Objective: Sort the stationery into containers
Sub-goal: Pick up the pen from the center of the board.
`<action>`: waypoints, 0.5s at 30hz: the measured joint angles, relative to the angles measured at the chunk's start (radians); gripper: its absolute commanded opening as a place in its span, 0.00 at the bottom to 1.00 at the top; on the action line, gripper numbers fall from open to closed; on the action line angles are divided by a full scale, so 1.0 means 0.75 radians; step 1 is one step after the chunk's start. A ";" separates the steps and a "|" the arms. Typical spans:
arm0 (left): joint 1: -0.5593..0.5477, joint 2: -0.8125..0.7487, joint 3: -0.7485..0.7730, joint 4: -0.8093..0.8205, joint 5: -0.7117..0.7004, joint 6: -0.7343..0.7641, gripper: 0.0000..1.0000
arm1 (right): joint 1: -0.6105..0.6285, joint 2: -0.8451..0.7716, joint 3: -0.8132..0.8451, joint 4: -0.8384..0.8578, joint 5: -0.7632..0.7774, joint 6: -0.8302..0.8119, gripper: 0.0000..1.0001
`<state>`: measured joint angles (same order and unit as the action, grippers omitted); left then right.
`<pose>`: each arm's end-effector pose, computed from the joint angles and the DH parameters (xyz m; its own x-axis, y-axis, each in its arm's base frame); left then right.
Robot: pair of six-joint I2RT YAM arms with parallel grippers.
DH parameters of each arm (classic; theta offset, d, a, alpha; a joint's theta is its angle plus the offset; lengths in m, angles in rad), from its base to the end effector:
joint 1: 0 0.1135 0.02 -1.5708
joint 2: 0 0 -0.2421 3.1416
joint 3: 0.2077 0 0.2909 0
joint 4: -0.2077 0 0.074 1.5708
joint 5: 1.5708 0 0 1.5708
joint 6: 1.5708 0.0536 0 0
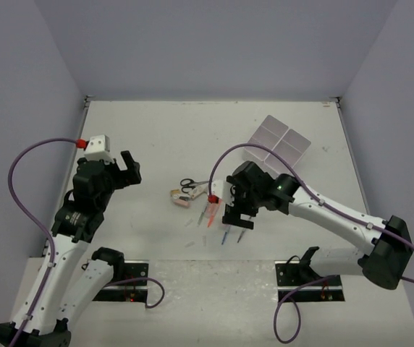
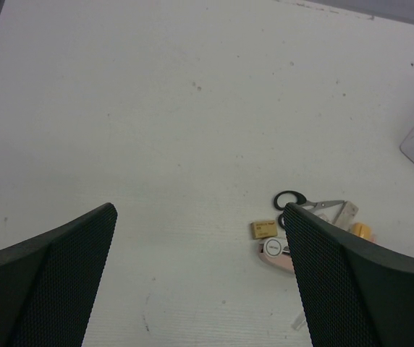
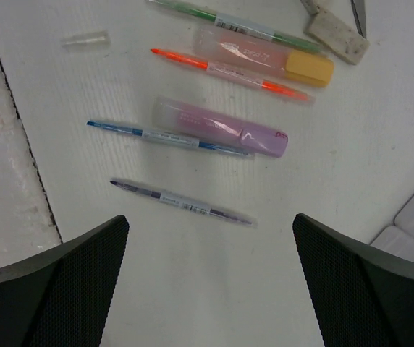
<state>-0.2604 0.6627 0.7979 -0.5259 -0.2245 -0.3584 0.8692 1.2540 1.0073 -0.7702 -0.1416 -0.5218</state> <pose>0.2155 -0.0451 0.3122 -0.3629 -0.2572 -0.8956 -0.0803 0.9662 -0.2449 0.1892 0.2356 0.2241 -0.0751 -0.8534 -0.5158 -0.9707 0.1810 -0.1581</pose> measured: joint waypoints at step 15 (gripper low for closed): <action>-0.024 -0.075 0.000 0.000 0.001 0.000 1.00 | 0.008 0.095 -0.260 -0.035 0.055 -0.490 0.90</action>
<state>-0.2781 0.6065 0.7979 -0.5259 -0.2241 -0.3584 0.8749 1.3255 0.8120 -0.7964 -0.1001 -0.8891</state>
